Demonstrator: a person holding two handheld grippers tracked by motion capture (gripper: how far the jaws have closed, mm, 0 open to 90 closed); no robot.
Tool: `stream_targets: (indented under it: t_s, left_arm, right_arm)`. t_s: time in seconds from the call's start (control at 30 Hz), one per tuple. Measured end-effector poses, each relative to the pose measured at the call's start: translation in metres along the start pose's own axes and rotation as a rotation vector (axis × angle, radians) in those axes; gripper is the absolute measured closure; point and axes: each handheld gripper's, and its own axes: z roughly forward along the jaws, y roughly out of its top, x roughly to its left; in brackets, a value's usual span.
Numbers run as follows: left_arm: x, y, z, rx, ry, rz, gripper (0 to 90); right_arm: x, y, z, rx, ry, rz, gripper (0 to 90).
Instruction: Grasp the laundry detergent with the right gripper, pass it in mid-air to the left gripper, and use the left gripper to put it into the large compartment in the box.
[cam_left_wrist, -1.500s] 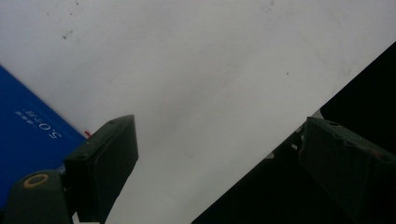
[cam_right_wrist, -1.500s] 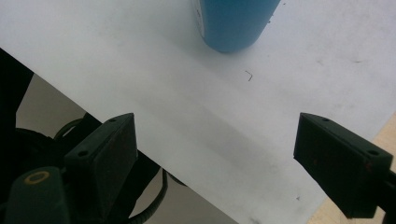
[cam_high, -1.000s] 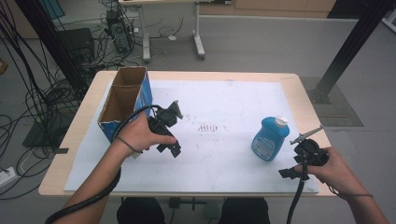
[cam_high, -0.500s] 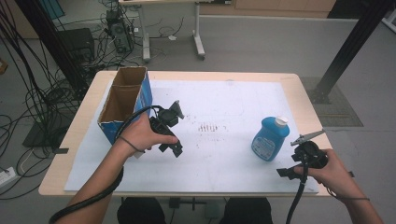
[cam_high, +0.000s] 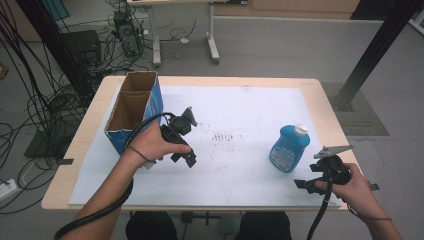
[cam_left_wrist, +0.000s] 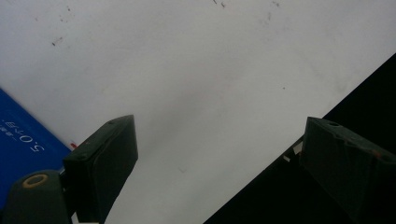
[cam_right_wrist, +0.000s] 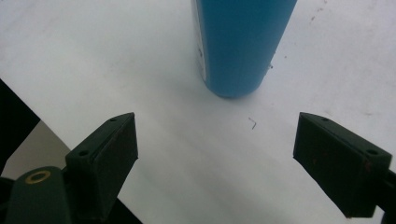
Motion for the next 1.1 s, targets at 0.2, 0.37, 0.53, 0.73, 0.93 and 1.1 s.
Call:
stream_targets:
  t_s: [0.2,0.37,0.53,0.73,0.93,1.1]
  left_arm:
    - [0.001,-0.001,0.0,0.003,0.0,-0.008,11.6]
    - [0.001,-0.001,0.0,-0.003,0.001,-0.012,11.6]
    - [-0.001,-0.001,0.001,0.004,-0.001,-0.006,11.6]
    - [-0.001,-0.002,0.002,-0.001,-0.007,-0.008,11.6]
    - [-0.001,-0.002,0.001,-0.006,-0.006,-0.01,11.6]
    - [-0.003,-0.002,0.003,0.004,-0.009,-0.006,11.6]
  right_arm:
    - [-0.001,-0.005,0.003,-0.067,0.005,-0.003,13.1]
    - [-0.001,-0.007,0.006,-0.109,-0.003,-0.019,13.2]
    - [-0.001,-0.01,0.009,-0.129,-0.003,-0.023,13.2]
    - [-0.001,-0.015,0.01,-0.187,-0.008,-0.016,13.0]
    - [-0.001,-0.018,0.012,-0.237,-0.006,-0.014,13.0]
    - [-0.001,-0.02,0.015,-0.265,-0.004,-0.012,12.9]
